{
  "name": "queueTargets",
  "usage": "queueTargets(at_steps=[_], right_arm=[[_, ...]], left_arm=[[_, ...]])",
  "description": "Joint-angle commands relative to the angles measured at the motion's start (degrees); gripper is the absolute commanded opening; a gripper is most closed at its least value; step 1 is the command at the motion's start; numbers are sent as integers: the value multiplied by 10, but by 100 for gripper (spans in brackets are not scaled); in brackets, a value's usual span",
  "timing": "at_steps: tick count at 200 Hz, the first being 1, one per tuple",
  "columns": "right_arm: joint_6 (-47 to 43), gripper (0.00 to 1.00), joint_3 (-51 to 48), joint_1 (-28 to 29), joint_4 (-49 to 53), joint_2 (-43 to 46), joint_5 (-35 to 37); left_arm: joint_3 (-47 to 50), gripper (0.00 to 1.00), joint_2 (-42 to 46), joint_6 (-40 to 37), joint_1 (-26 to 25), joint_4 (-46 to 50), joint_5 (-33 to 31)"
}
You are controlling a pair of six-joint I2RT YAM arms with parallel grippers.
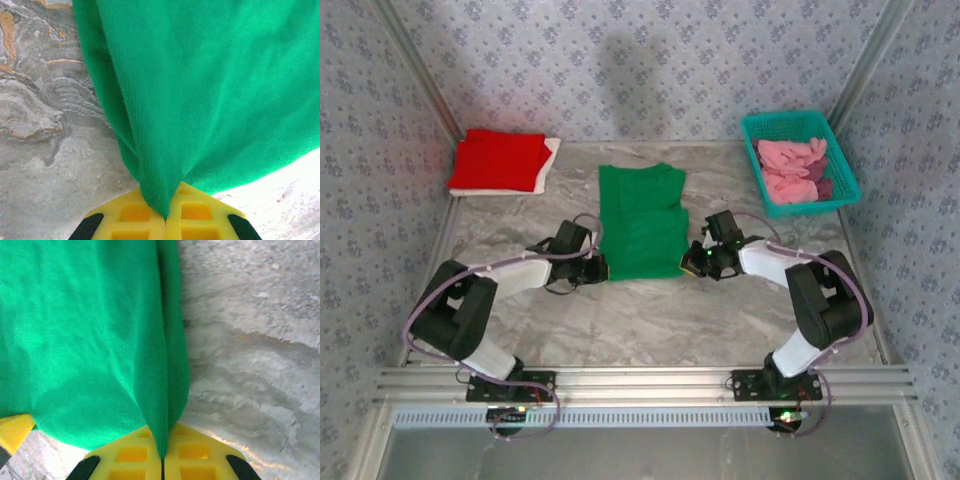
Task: Fold and stack the t-shirts
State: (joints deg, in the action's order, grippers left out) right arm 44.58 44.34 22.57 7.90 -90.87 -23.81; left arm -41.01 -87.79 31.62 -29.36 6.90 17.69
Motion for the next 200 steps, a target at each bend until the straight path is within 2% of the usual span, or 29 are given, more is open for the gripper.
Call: queueTargets(at_steps=[1,28,46,80,111,136,165,200], right_arm=[[-21,0,-20,5,21,28,13],[-15,0,-66,18,12,44,8],[-9,0,-99,47,19,71,15],[31,0,-177,127,50,198,61],[46,0,-205,139,122,330,98],[47,0,-195,127,168,382,107],[18,0,-134,100,188,367,106],[-28,0,-29,48,205,317,93]], left_arm=[[15,0,24,6,0,21,-15],[51,0,33,22,-6,14,-5],[89,0,62,44,-24,7,-1],[134,0,166,105,-99,64,-28],[147,0,283,149,-150,148,-73],[147,0,326,145,-151,167,-82],[67,0,289,85,-144,190,-92],[-33,0,231,32,-81,180,-44]])
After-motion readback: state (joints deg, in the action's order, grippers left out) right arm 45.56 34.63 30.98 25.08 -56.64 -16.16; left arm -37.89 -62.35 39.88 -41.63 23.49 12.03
